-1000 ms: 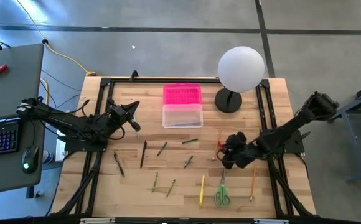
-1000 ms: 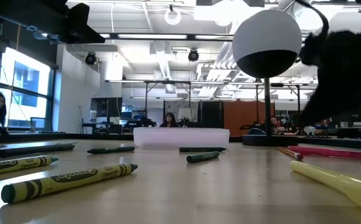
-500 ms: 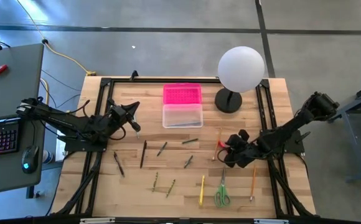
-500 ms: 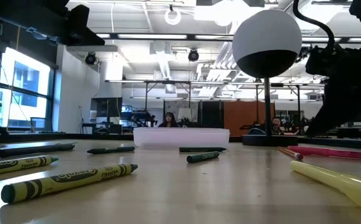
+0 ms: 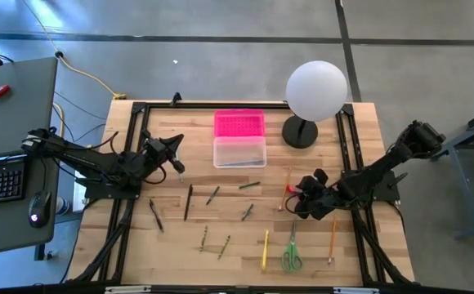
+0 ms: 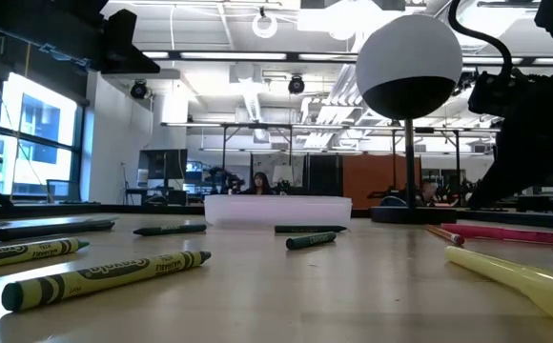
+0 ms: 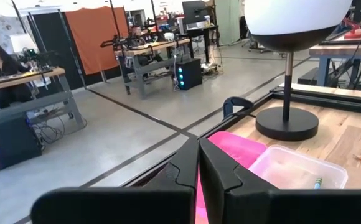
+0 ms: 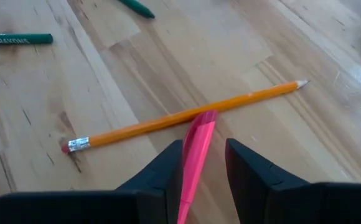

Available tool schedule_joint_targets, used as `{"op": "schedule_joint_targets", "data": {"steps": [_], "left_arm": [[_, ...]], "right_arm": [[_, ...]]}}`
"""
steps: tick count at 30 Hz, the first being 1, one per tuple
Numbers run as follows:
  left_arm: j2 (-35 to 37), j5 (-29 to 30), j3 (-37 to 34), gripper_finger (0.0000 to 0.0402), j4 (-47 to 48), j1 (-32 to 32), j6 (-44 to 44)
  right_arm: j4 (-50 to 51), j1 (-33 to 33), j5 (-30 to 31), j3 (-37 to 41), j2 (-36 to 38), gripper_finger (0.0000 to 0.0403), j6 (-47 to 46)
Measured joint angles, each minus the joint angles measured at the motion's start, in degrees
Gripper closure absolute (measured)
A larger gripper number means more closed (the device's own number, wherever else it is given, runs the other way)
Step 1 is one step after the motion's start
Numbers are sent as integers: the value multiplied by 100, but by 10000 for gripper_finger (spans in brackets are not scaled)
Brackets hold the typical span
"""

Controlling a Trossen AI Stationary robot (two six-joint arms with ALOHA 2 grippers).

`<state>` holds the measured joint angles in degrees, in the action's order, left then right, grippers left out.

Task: Pick & place school supplies into a supply box
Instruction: Put the pink pen into the transparent supply box

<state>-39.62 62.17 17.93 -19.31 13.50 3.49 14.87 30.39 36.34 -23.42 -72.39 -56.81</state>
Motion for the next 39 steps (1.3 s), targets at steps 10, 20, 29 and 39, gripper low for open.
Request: {"op": "schedule_joint_targets", "data": {"steps": [10, 20, 29, 39], "left_arm": [[0, 0, 0, 355, 2, 0, -79], [0, 0, 0, 355, 22, 0, -81], [0, 0, 0, 355, 24, 0, -84], [0, 0, 0, 355, 22, 1, -86]], "right_arm": [[-53, 2, -241, -2, -372, 304, -322], [-459, 22, 97, -40, -1567, 304, -313], [-730, -21, 448, -6, -1688, 304, 907], [-4382, -70, 609, 1648, -1694, 305, 1474]]}}
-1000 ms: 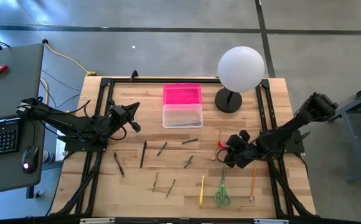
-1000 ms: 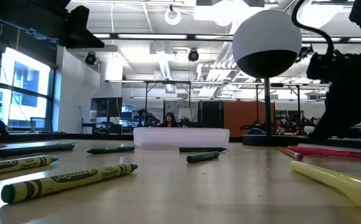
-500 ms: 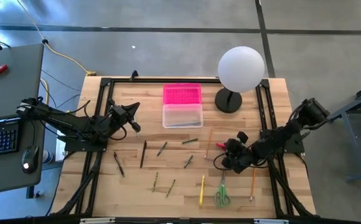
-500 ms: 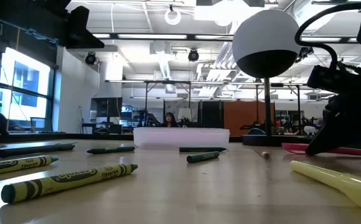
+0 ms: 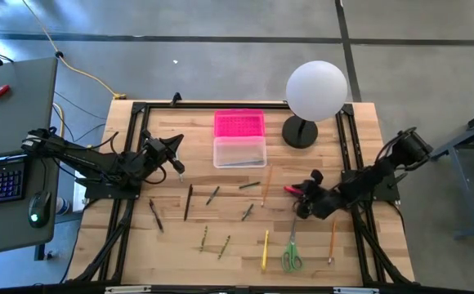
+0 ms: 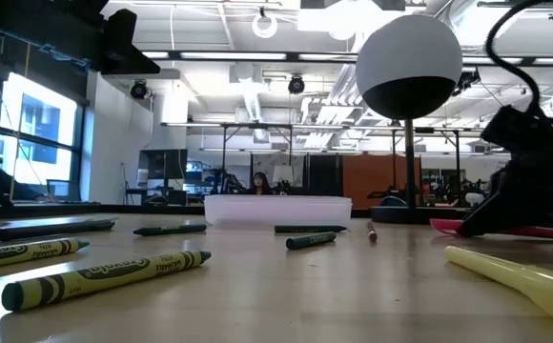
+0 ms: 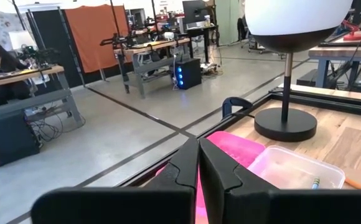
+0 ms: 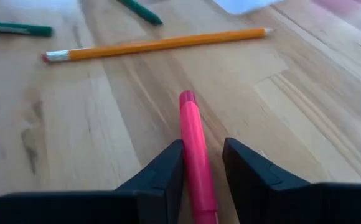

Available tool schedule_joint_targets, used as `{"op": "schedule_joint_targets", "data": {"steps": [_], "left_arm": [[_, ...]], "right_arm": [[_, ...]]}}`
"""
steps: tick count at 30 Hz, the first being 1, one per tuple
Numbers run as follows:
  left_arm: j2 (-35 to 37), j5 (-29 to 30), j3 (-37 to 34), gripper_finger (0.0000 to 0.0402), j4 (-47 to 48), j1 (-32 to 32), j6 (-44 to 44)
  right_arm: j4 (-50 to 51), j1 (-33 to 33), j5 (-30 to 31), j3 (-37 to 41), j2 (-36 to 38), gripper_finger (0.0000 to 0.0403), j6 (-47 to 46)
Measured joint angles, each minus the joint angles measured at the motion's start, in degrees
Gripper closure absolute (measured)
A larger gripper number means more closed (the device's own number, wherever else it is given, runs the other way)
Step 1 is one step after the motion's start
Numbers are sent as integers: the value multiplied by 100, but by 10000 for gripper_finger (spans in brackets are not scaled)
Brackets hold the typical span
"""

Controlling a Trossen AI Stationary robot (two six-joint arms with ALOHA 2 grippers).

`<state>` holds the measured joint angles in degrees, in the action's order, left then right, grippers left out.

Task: Pick & place school supplies into a supply box
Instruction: Put the pink pen into the transparent supply box

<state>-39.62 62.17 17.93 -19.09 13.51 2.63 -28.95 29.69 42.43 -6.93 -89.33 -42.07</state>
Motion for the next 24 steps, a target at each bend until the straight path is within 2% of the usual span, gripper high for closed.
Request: {"op": "schedule_joint_targets", "data": {"steps": [2, 4, 9, 14, 17, 21, 24], "left_arm": [[0, 0, 0, 355, 0, -1, 0], [0, 0, 0, 355, 0, -1, 0], [-1, 0, 0, 355, -1, -1, -36], [0, 0, 0, 355, 0, -1, -145], [-2, 0, 0, 355, 0, -1, -146], [-1, 0, 0, 355, 0, 0, -146], [0, 0, 0, 355, 0, 1, -146]], "right_arm": [[-744, -17, -30, 305, -13, 305, 598], [-1046, -68, -37, 453, -14, 305, 985], [-999, -323, -336, 469, -3, 305, 1121], [-955, -450, -329, 403, -5, 306, 1488], [-1042, -502, -308, 404, -5, 328, 1679], [-1313, -584, -308, 410, -14, 383, 1920], [-1787, -647, -184, 424, -32, 382, 2028]]}}
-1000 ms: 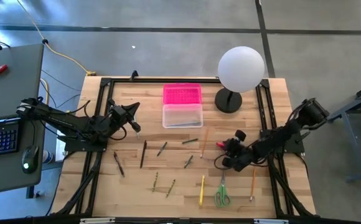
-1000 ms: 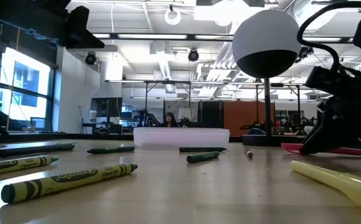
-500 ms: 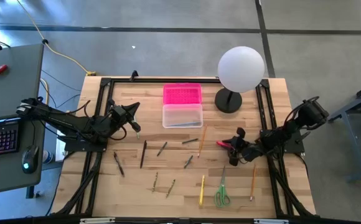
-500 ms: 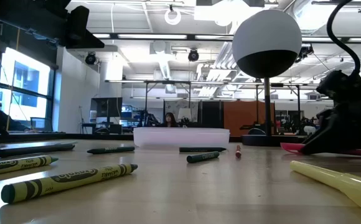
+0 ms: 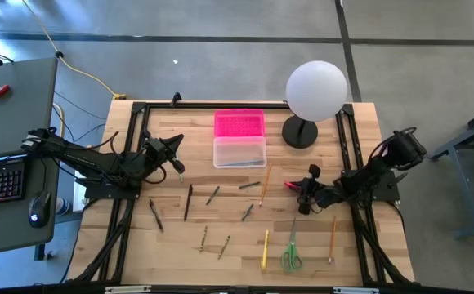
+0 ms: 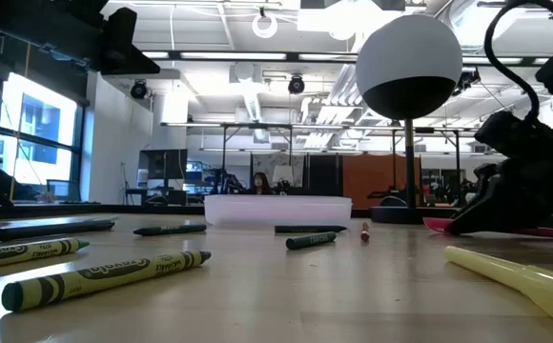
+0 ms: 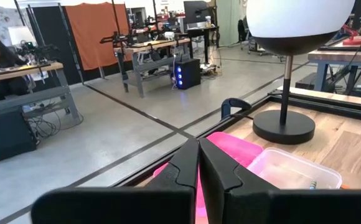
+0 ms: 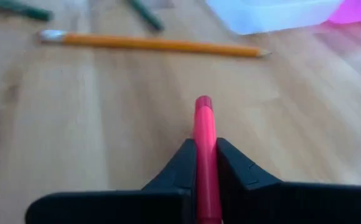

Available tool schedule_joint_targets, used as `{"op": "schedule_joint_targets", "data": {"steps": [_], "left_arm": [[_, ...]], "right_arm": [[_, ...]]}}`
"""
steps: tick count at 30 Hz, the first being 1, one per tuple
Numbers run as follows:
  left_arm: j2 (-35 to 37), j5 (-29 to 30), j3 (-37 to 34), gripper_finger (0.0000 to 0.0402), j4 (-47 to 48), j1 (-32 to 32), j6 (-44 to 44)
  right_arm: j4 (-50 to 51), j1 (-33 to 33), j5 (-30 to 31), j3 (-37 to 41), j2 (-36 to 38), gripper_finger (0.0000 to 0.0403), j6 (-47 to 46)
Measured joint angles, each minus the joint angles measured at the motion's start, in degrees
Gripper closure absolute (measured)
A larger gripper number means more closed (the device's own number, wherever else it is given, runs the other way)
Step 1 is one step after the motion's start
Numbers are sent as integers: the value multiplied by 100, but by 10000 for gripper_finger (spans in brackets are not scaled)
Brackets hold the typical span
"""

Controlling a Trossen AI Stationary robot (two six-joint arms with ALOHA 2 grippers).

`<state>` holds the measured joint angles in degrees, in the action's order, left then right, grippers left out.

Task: Pick & place school supplies into a supply box
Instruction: Put the pink pen into the transparent supply box

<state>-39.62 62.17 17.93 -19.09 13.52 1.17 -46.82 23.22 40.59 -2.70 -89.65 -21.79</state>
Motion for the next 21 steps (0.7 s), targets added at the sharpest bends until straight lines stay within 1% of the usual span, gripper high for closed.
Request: {"op": "schedule_joint_targets", "data": {"steps": [3, 6, 8, 10, 12, 13, 16, 18, 19, 21], "left_arm": [[0, 0, 0, 355, 0, -1, -3], [-1, 0, 0, 355, -2, 0, -7], [0, 0, 0, 355, -2, 0, -9], [0, 0, 0, 355, -4, -2, -9], [-2, 0, 0, 355, -18, 0, -9], [-1, -1, 0, 355, -34, -2, -9], [0, -2, 0, 355, -33, 0, -9], [0, -2, 0, 355, -33, 0, -7], [0, 0, 0, 355, -29, 0, -9], [-1, 0, 0, 355, -16, 0, -7]], "right_arm": [[-949, -66, 354, -89, 11, 370, 402], [-1599, -208, 447, -377, 11, 376, 1273], [-1928, -397, 312, -727, 12, 385, 2028], [-1896, -647, -93, -1168, 18, 387, 2717], [-1365, -932, -653, -1695, 18, 386, 3153], [-911, -1093, -891, -2000, 18, 383, 3284], [1091, -1611, -1540, -3059, -3, 369, 3444], [2367, -1971, -1768, -3777, -143, 366, 3390], [2722, -2141, -1815, -4084, -256, 368, 3316], [2898, -2437, -1958, -4571, -499, 374, 3251]]}}
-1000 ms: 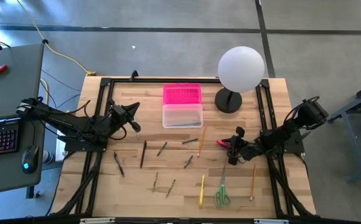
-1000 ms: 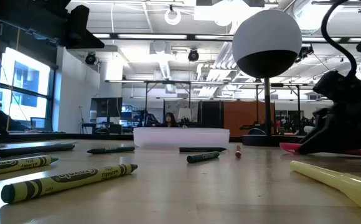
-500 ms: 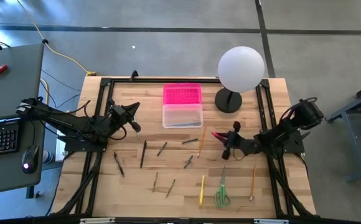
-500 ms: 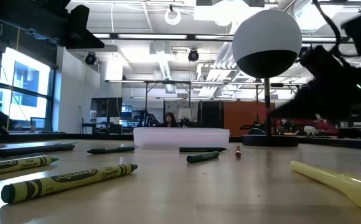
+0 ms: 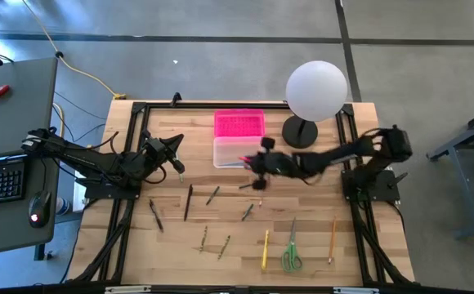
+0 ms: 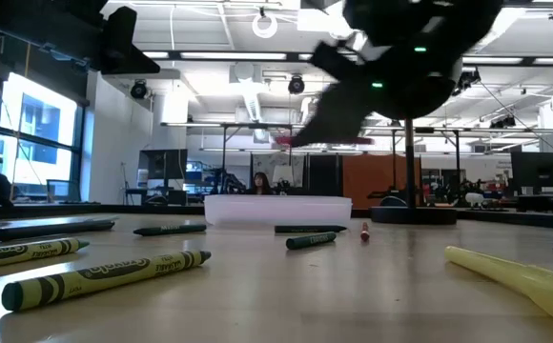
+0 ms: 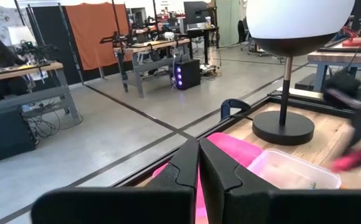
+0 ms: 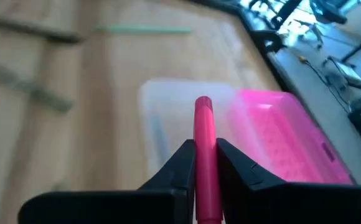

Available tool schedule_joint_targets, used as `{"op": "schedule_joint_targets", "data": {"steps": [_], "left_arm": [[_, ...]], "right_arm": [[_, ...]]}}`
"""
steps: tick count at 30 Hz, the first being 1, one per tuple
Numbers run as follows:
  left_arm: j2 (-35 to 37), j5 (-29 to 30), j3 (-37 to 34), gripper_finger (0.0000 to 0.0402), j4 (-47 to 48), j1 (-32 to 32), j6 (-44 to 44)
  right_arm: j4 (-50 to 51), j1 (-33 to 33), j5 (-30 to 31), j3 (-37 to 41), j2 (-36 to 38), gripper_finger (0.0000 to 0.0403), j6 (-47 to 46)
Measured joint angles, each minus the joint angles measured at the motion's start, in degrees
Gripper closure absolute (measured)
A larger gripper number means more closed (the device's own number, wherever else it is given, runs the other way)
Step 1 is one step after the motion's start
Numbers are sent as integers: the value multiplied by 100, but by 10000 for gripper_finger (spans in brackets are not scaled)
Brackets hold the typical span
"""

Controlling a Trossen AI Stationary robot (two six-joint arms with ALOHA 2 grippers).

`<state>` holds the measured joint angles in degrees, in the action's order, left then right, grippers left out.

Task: Pick & place school supplies into a supply box
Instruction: Put the pink pen into the transparent supply box, then put the light blue pencil into the transparent supply box

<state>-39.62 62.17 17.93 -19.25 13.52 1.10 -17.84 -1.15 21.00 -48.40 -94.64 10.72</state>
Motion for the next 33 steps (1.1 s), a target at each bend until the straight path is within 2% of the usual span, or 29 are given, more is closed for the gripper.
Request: {"op": "schedule_joint_targets", "data": {"steps": [6, 11, 15, 18, 22, 27, 33], "left_arm": [[1, -1, 1, 355, 240, 4, -252], [0, 4, 2, 355, 1490, 3, -1119], [-1, 13, 2, 355, 2425, 2, -2139], [-1, 11, 2, 355, 2924, 2, -2552], [-2, -150, 2, 355, 3400, 2, -3114], [-305, -353, 0, 355, 3729, 2, -3541], [-1024, -265, 2, 355, 3583, 2, -3626]], "right_arm": [[-232, -652, -917, -1041, -935, 381, 127], [-320, -1009, -1630, -1365, -1780, 354, 50], [-581, -1090, -1462, -1409, -2093, 347, -22], [-565, -1126, -1256, -1401, -2096, 346, 103], [-655, -1169, -1316, -1402, -2043, 344, 131], [-690, -1182, -1350, -1403, -2040, 344, 268], [-641, -1159, -1690, -1403, -2040, 344, 273]]}}
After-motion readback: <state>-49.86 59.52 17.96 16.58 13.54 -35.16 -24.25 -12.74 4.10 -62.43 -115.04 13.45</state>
